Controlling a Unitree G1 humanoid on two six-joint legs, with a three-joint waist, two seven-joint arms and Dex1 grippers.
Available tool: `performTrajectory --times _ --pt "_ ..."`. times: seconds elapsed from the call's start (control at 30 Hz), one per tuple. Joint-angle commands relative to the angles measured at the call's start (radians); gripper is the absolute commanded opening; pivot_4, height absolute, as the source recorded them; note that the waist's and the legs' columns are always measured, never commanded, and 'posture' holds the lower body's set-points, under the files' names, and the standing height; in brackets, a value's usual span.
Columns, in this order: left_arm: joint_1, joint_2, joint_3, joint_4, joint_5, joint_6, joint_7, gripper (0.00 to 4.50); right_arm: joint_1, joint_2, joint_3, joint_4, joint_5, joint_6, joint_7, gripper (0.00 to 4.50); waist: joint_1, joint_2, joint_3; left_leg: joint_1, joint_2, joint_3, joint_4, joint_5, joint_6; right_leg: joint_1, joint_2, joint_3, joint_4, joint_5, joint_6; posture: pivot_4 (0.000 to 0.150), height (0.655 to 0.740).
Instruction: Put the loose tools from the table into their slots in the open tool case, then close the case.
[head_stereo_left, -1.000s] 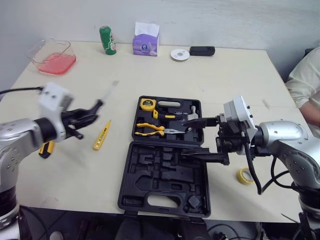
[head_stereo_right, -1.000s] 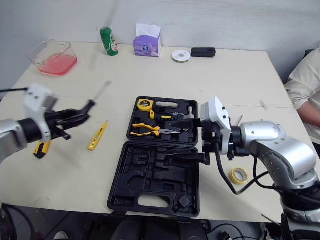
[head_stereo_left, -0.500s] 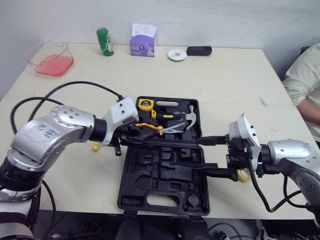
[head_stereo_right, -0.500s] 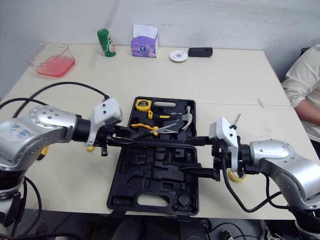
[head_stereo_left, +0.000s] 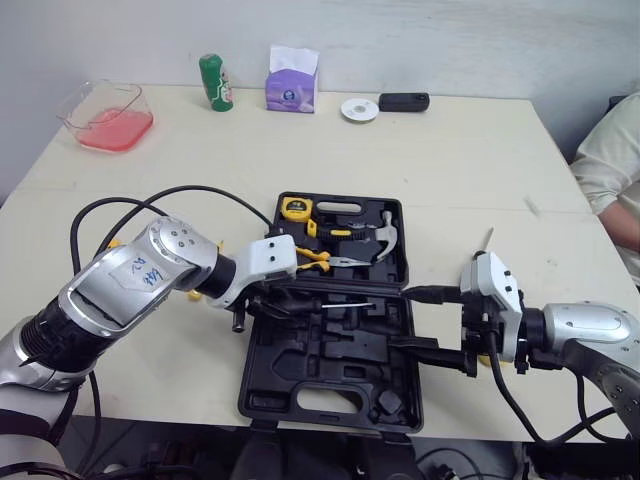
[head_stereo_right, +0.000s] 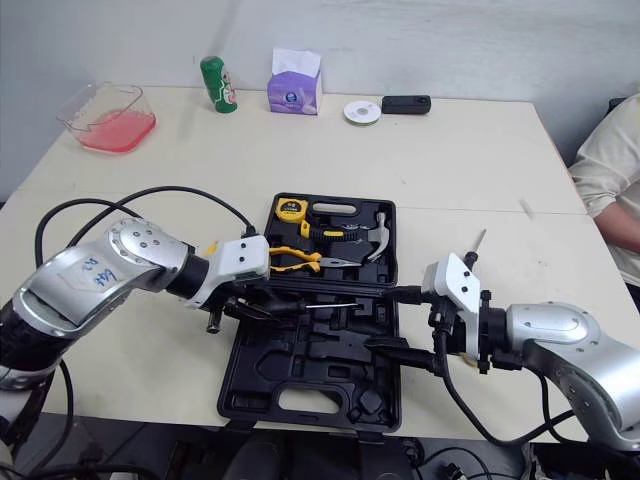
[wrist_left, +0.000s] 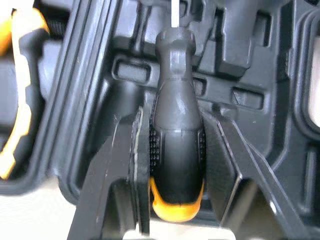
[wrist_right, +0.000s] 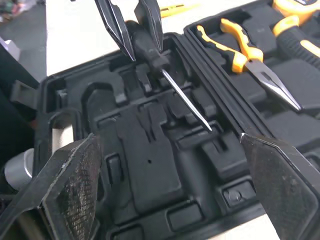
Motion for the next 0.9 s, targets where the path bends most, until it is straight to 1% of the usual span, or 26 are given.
performTrajectory --times 0.03,0.23,0.33,0.67,0.77,0.8,0.9 --pt "-0.036 -0.022 -0.023 0.033 0.066 -0.054 -0.031 1.04 0.015 -0.004 -0.025 -0.053 -0.002 -0.021 -0.008 4.50 -0.001 0.000 0.000 0.000 0.000 0.000 0.000 0.000 0.000 0.000 0.000 0.000 0.000 0.000 0.000 0.150 0.7400" --pt "-0.051 -0.030 -0.066 0.078 0.145 -0.077 -0.089 1.04 0.026 0.000 -0.028 -0.053 -0.009 -0.028 -0.020 4.50 -0.002 0.000 0.000 0.000 0.000 0.000 0.000 0.000 0.000 0.000 0.001 0.000 0.001 0.000 0.000 0.150 0.7400" --pt "-0.070 -0.063 -0.075 0.101 0.156 -0.045 -0.098 1.04 0.031 0.004 -0.027 -0.054 -0.013 -0.035 -0.033 4.50 0.000 0.000 0.000 0.000 -0.001 -0.001 0.001 0.000 0.000 0.000 0.000 0.000 0.001 0.000 0.000 0.150 0.7400" --pt "-0.093 -0.107 -0.078 0.146 0.209 -0.043 -0.113 1.04 0.039 0.019 -0.007 -0.065 -0.019 -0.040 -0.055 4.50 -0.002 0.000 0.000 0.000 -0.001 -0.001 0.003 -0.001 0.002 0.000 0.000 0.000 0.002 0.001 0.001 0.150 0.7400" --pt "-0.095 -0.104 -0.073 0.167 0.231 -0.072 -0.123 1.04 0.038 0.017 -0.002 -0.061 -0.023 -0.043 -0.054 4.50 -0.002 0.000 0.000 0.000 -0.001 -0.001 0.004 -0.001 0.002 0.000 0.000 0.000 0.002 0.001 0.001 0.150 0.7400" --pt "-0.086 -0.107 -0.065 0.171 0.240 -0.131 -0.128 1.04 0.039 0.017 -0.001 -0.060 -0.025 -0.044 -0.053 4.50 -0.002 0.000 0.000 0.000 -0.001 -0.001 0.004 -0.001 0.002 0.000 0.000 0.000 0.003 0.001 0.001 0.150 0.7400" --pt "-0.068 -0.102 -0.067 0.166 0.259 -0.173 -0.146 1.04 0.040 0.020 0.003 -0.058 -0.031 -0.048 -0.052 4.50 -0.001 0.000 0.000 0.000 -0.001 -0.001 0.005 -0.001 0.002 0.000 0.000 0.000 0.003 0.001 0.001 0.150 0.7400"
